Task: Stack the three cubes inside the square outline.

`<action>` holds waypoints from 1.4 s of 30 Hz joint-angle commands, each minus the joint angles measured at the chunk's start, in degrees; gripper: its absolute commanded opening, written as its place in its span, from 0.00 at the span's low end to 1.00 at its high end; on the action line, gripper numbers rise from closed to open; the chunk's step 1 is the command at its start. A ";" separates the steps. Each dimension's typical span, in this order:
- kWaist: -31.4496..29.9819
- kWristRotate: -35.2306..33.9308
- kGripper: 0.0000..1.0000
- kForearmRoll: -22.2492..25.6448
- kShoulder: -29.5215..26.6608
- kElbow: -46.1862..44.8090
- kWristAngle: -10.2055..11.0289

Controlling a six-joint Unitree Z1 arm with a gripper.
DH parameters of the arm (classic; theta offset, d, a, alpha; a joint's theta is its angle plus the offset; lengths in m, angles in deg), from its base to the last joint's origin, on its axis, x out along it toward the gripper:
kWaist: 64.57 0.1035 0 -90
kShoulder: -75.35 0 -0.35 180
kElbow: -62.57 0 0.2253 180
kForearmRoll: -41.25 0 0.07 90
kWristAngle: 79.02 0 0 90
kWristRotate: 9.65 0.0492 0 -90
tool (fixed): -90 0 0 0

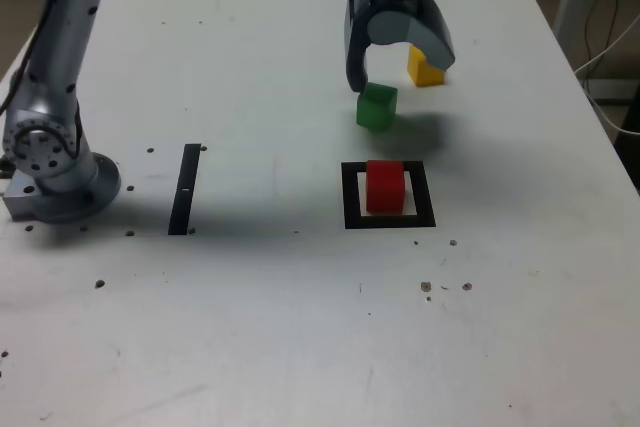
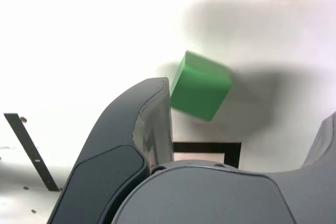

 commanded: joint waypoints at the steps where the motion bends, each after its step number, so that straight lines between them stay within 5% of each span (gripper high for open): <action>1: 0.85 0.63 0.99 0.65 1.28 2.31 0.55; 19: 7.21 3.11 0.99 6.05 12.26 19.94 0.53; 42: 9.40 1.61 0.92 9.78 21.02 27.10 -1.52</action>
